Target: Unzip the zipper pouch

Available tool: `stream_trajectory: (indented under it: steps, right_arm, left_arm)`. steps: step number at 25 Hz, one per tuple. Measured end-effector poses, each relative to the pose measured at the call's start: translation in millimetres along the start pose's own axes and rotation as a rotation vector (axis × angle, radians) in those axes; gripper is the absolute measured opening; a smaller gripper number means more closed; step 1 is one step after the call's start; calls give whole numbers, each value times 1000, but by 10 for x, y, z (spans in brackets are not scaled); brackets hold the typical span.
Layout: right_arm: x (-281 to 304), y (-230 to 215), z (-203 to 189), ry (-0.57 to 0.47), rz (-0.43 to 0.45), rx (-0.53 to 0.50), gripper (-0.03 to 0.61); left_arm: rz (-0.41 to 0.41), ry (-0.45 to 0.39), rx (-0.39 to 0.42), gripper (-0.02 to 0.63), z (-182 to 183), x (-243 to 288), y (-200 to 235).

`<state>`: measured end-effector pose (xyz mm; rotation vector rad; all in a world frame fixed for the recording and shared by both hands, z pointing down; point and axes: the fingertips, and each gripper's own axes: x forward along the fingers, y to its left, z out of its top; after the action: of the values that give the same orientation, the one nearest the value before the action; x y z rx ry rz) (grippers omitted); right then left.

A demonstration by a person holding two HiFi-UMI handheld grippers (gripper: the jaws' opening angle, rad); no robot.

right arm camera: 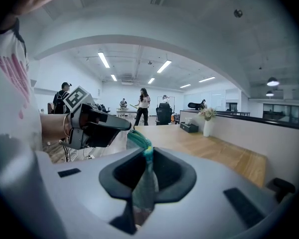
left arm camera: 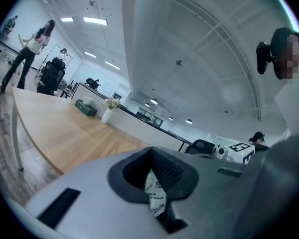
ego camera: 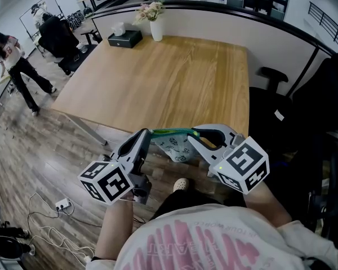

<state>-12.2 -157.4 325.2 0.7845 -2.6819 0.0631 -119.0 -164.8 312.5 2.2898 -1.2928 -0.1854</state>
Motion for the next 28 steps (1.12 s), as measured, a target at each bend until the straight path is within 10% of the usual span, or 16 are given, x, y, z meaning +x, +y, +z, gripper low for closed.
stream_trajectory:
  steps: [28]
  right_arm:
    - [-244, -93, -44, -31, -59, 84, 44]
  left_arm:
    - [92, -16, 13, 14, -123, -228, 132]
